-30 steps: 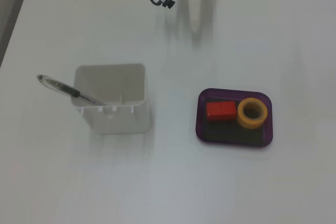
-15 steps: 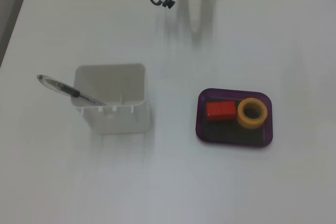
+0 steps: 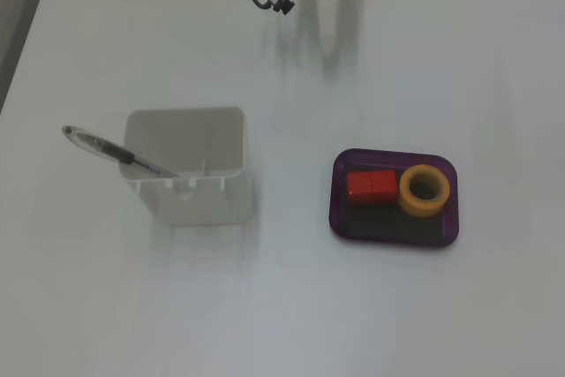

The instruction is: Remove the yellow tape from the box.

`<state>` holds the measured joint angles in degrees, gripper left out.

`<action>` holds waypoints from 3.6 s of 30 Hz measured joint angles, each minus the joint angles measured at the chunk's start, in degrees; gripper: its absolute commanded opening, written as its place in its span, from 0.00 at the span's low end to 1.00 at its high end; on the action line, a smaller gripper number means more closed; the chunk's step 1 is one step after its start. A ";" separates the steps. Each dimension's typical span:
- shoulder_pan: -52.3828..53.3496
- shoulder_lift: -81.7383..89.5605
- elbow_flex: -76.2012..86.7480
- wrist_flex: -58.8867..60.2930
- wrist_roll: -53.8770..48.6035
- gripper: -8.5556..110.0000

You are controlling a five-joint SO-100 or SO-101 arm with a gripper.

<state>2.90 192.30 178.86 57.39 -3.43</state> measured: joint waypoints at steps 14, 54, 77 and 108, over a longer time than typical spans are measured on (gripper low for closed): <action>-1.14 0.00 -2.81 0.00 -0.18 0.10; -18.98 -126.04 -115.49 9.23 4.48 0.21; -18.98 -130.52 -115.49 6.86 2.11 0.10; -18.98 -130.52 -115.58 6.77 2.11 0.07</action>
<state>-16.08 61.79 63.28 64.16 -1.32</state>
